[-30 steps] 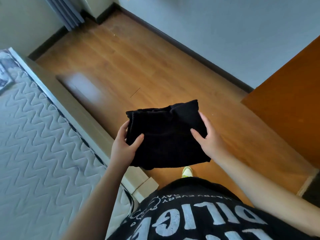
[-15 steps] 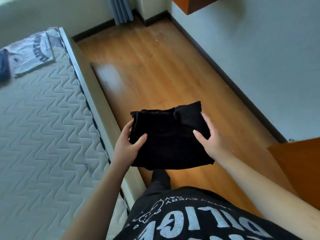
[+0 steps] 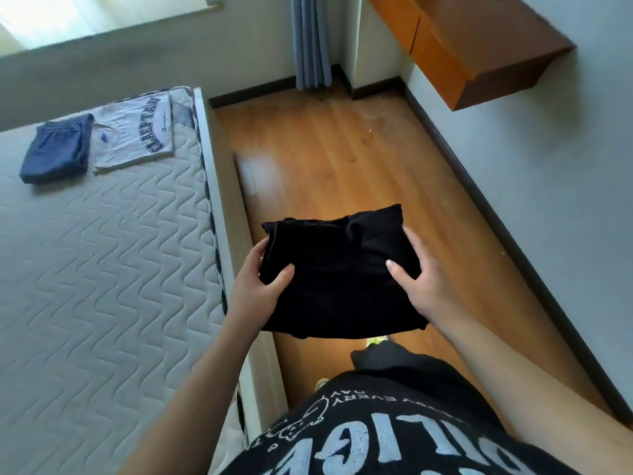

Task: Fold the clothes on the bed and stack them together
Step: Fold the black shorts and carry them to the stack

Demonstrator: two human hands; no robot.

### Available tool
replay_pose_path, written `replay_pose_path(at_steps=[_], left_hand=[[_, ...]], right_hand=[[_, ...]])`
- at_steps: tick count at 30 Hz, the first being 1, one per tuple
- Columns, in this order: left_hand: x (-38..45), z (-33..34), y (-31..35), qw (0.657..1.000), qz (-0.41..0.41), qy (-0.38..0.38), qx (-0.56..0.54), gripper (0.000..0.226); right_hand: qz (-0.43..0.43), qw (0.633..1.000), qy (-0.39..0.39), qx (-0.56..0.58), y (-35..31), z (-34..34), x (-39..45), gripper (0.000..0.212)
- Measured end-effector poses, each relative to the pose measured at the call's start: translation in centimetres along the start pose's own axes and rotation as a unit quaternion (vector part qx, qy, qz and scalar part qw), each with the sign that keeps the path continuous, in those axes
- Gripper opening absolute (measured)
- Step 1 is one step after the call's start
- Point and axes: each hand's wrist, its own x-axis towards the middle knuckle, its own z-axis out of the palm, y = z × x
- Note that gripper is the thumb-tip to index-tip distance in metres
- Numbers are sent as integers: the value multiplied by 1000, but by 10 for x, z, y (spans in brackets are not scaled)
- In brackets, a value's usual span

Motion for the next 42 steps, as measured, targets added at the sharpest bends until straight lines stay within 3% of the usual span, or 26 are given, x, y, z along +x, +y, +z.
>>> replay_pose_path(at_steps=[14,24,35,42], left_hand=[[198,36,97,996,-27,74,-41,54],[329,-23,100,986,-52,143,-70,53],[487,-108,125,983,-45,164,-72,51],[595,-127,144,983,-36,165,-72,54]], right_hand=[[-39,996,-77,-20,-35,-54,272,61],[-69,989,-132,-14,-94,15,433,60],[-81,986,-140,-26,-180,91,590,58],[-68,989,-129,-33,-200,111,699,60]])
